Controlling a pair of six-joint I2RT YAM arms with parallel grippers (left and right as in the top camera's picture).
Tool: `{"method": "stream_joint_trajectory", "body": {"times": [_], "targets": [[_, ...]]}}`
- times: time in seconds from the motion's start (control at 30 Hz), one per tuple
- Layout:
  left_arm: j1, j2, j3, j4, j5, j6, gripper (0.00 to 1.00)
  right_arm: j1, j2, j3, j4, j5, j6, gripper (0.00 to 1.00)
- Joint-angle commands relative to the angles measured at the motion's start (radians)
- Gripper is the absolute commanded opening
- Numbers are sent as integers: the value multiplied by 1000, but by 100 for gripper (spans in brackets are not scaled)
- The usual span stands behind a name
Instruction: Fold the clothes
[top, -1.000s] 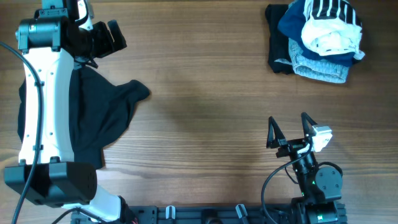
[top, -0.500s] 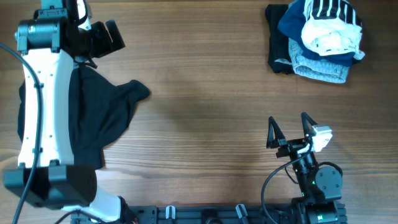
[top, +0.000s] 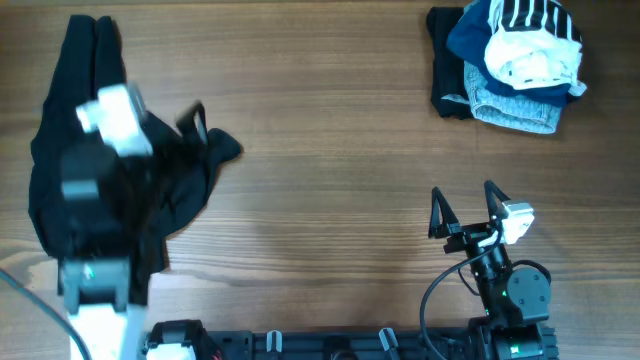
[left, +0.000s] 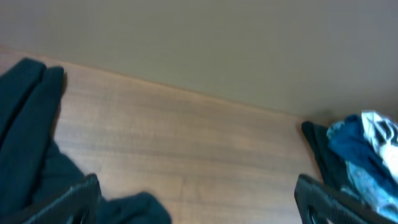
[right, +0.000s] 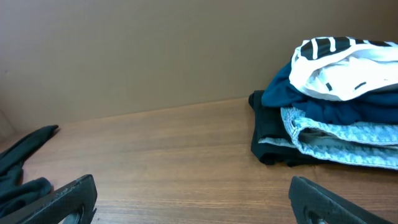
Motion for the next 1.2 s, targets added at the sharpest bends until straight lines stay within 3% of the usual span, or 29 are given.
{"method": "stream_joint_trajectory", "body": {"times": [0.0,0.2,0.5,1.17], "targets": [[-2,-203,-202,61,16,20,100,-4,-8,-1,5,-18,-16,100],[-3,-533,-461,111,15,20,100,-4,-8,-1,5,-18,-16,100],[-3,-744,-678,263,16,15,100,-4,-8,-1,5,-18,-16,100],[-3,-826,-761,402,-60,16,100,-4,-8,-1,5,-18,-16,100]]}}
